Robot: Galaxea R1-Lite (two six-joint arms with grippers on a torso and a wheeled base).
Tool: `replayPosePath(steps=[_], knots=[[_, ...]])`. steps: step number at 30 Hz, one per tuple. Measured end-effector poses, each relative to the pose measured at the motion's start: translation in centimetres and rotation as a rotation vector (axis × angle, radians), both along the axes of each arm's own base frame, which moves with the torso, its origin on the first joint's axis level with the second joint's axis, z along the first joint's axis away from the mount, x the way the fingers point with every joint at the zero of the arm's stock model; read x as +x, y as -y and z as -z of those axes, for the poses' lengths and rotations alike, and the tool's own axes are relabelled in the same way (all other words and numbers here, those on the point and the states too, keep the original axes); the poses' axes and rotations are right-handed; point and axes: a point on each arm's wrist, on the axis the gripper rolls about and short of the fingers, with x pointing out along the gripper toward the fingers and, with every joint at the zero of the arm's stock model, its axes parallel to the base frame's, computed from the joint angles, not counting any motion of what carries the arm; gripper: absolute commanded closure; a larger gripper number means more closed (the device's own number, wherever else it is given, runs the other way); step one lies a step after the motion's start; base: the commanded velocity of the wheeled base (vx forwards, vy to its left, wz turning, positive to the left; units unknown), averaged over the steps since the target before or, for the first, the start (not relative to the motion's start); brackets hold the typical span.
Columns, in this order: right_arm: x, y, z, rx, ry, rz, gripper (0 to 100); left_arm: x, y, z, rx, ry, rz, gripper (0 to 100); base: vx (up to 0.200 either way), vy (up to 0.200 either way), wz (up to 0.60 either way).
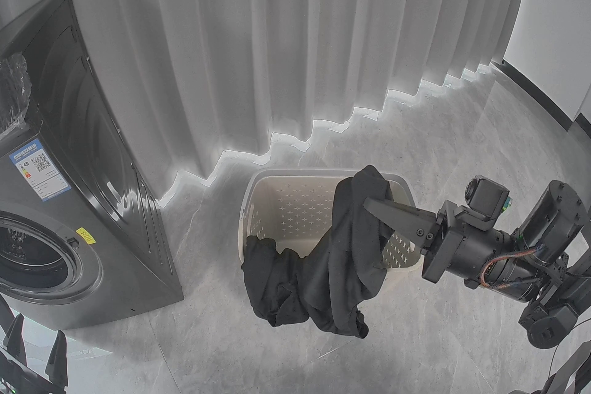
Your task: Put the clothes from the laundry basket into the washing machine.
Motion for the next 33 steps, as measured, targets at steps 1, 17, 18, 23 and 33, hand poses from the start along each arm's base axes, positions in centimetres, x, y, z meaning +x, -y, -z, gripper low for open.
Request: replayPosePath(steps=[1,17,18,23,33], knots=[[0.0,0.1,-0.1,-0.003,0.011,-0.009,100,0.0,0.0,0.0,0.000,0.000,0.000,0,0.000,0.000,0.00],[1.2,2.4,-1.4,-0.026,0.108,-0.122,100,0.0,0.0,0.0,-0.001,-0.001,0.000,0,-0.100,0.000,0.00],[1.2,2.4,-1.5,-0.025,0.111,-0.121,100,0.0,0.0,0.0,-0.001,-0.001,0.000,0,-0.200,0.000,0.00],[1.3,2.5,-1.6,-0.022,0.111,-0.115,100,0.0,0.0,0.0,-0.002,-0.001,0.000,0,-0.200,0.000,0.00],[1.2,2.6,-1.4,-0.024,0.102,-0.113,100,0.0,0.0,0.0,-0.002,-0.001,-0.001,0,-0.020,0.000,0.00]])
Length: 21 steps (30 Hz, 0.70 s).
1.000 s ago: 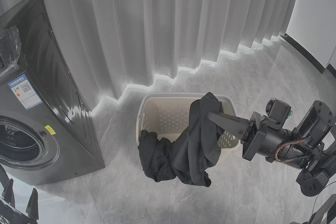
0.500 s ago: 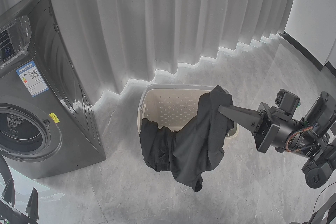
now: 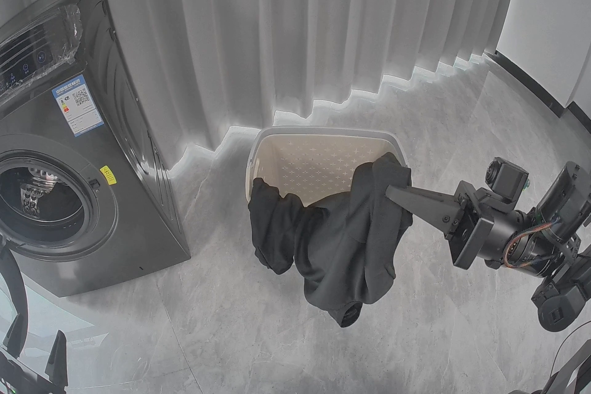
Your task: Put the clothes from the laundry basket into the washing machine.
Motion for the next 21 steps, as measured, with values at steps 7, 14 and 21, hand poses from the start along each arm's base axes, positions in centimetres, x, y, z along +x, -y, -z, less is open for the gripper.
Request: replayPosePath(steps=[7,14,21], knots=[[-0.13,-0.14,0.07,-0.002,-0.002,-0.006,100,0.00,0.00,0.00,0.000,0.000,0.001,0,-0.200,0.000,0.00],[-0.19,-0.22,0.08,-0.002,-0.004,-0.010,100,0.00,0.00,0.00,0.000,0.000,0.000,0,-0.057,0.000,0.00],[-0.17,-0.26,0.13,-0.001,-0.007,-0.012,100,0.00,0.00,0.00,0.000,0.000,0.001,0,0.000,0.000,0.43]])
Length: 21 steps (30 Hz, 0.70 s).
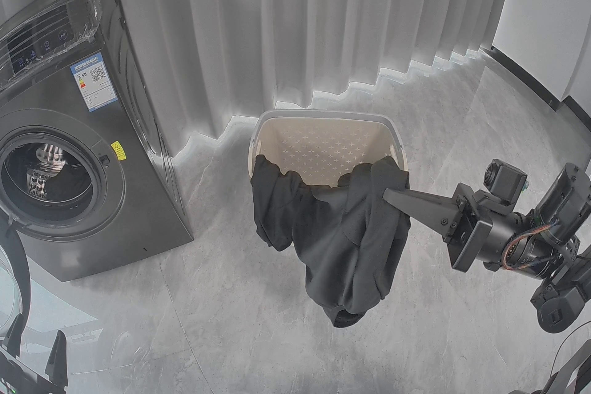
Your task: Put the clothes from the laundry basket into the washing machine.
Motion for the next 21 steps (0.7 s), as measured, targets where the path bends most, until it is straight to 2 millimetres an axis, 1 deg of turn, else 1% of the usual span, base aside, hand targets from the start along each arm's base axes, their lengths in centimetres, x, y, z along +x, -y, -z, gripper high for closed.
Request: replayPosePath(steps=[7,11,14,21], knots=[[0.1,-0.1,-0.1,0.001,0.005,0.000,100,0.0,0.0,0.0,0.000,0.000,0.000,0,0.000,0.000,0.60],[-0.1,-0.4,-0.2,0.002,0.014,-0.016,100,0.0,0.0,0.0,0.000,0.000,0.000,0,0.000,0.000,0.00],[-0.8,-0.9,-0.3,0.003,0.018,-0.049,100,0.0,0.0,0.0,0.000,0.000,0.000,0,0.000,0.000,0.00],[-3.8,-2.3,-0.9,0.015,0.036,-0.178,100,0.0,0.0,0.0,0.000,0.000,0.000,0,0.000,0.000,0.00]])
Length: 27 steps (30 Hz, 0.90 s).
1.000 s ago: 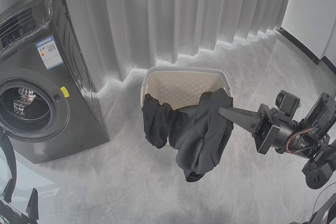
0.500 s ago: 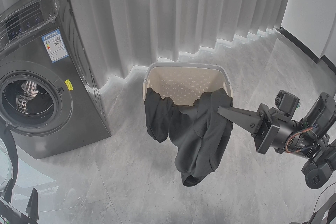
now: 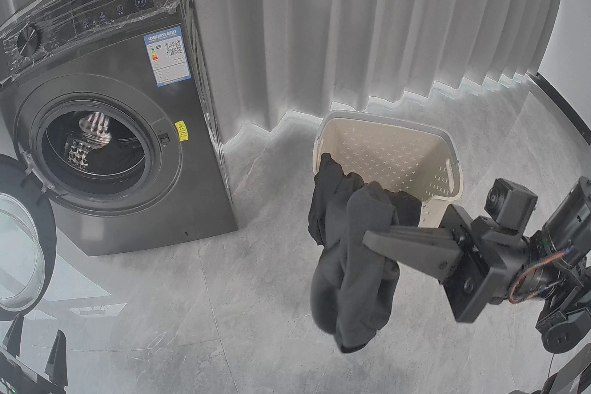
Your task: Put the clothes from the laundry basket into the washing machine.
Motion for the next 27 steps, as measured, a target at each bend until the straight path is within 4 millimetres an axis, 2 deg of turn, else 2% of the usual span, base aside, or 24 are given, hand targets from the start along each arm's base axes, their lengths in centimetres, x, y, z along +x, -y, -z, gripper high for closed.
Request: replayPosePath(steps=[3,6,16,22,27], knots=[[-1.3,-0.3,-0.3,0.007,0.013,-0.062,100,0.0,0.0,0.0,0.000,0.000,0.000,0,0.000,0.000,0.00],[-1.7,-0.2,-0.6,0.013,0.021,-0.076,100,0.0,0.0,0.0,0.000,0.000,0.000,0,0.000,0.000,0.00],[0.6,0.4,-0.1,-0.003,0.027,0.019,100,0.0,0.0,0.0,0.000,0.000,0.000,0,0.000,0.000,0.00],[1.1,0.3,-0.1,0.002,0.026,0.047,100,0.0,0.0,0.0,0.000,0.000,0.000,0,0.000,0.000,0.60],[1.2,0.2,-0.2,0.005,0.028,0.050,100,0.0,0.0,0.0,0.000,0.000,0.000,0,0.000,0.000,0.00]])
